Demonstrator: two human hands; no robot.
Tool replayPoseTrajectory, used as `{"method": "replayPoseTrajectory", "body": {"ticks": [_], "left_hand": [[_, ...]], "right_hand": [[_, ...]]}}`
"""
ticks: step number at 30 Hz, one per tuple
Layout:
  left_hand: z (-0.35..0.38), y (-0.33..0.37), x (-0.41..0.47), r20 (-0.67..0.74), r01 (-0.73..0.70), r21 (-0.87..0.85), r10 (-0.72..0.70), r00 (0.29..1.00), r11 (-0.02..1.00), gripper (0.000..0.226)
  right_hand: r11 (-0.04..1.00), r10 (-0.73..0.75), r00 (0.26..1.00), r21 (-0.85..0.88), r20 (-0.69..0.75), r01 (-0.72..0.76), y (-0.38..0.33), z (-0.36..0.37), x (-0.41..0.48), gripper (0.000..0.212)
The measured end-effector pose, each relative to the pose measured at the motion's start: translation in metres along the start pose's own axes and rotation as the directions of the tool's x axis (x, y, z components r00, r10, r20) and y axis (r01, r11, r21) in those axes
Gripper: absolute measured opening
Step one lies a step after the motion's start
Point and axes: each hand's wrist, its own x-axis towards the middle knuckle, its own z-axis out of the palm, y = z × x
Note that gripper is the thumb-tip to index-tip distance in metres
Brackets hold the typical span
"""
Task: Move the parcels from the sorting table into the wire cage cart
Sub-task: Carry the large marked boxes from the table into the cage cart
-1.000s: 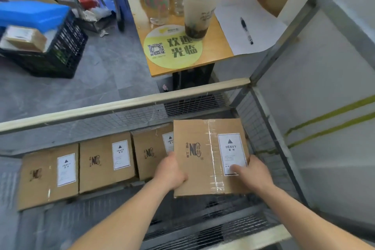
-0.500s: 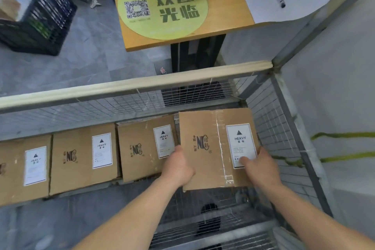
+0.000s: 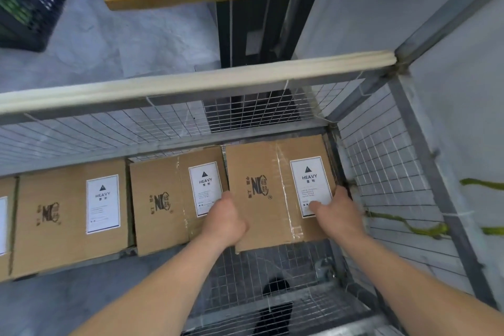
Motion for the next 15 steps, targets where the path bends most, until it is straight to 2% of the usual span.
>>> {"method": "replayPoseTrajectory", "body": {"ticks": [10,15], "left_hand": [[0.018,-0.015,0.055,0.005,-0.003,0.038,0.002,1.0,0.999,0.04],[0.02,-0.012,0.067,-0.038,-0.014,0.123,0.019,0.999,0.992,0.036]], "right_hand": [[0.998,-0.043,0.999,-0.039,0.027,0.044,0.001,0.038,0.053,0.044],[0.996,-0.07,0.996,-0.05,0.048,0.072,-0.001,0.046,0.062,0.061]]}}
